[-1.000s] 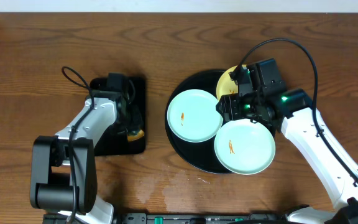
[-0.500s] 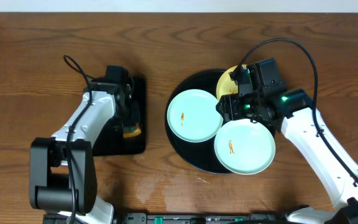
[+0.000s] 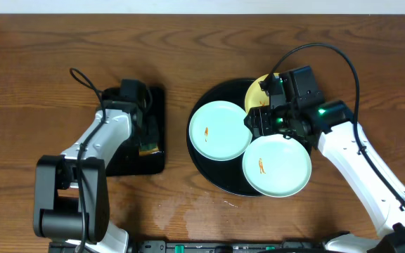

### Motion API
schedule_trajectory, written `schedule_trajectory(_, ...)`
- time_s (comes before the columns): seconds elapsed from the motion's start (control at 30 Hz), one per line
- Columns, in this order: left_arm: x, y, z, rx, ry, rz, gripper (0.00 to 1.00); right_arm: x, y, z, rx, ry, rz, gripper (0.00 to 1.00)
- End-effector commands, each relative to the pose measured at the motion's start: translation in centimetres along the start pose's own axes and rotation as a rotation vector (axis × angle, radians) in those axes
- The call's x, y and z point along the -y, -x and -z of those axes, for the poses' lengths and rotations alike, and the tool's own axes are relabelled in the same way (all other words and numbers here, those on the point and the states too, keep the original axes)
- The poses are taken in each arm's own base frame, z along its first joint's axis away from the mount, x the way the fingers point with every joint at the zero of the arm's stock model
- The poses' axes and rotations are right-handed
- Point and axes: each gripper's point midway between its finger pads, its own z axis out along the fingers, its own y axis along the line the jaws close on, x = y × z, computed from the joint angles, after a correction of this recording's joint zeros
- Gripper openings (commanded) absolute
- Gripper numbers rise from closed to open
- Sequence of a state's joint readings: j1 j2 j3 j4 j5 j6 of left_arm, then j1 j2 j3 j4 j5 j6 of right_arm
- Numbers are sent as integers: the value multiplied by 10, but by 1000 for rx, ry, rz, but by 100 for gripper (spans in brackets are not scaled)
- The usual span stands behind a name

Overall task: Clean dirty plates on tray and stack at the side
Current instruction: 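Lift the sponge with the left gripper toward the pale green plate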

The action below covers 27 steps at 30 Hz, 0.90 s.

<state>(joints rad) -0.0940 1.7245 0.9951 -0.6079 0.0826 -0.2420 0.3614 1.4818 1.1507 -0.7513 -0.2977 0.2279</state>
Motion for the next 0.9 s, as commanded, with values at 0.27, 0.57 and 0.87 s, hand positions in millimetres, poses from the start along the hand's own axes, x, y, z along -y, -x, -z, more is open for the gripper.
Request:
schedule_trajectory(0.27, 2, -2, -5, -17, -5, 19, 7, -1, 1, -15, -27, -8, -2, 70)
schedule_trajectory(0.57, 11, 22, 51, 4, -13, 18, 7, 16, -10, -63, -125, -32, -32, 56)
schedule_trajectory(0.87, 56, 23, 98, 47, -279, -3, 7, 35, -27, -102, -211, -77, -108, 47)
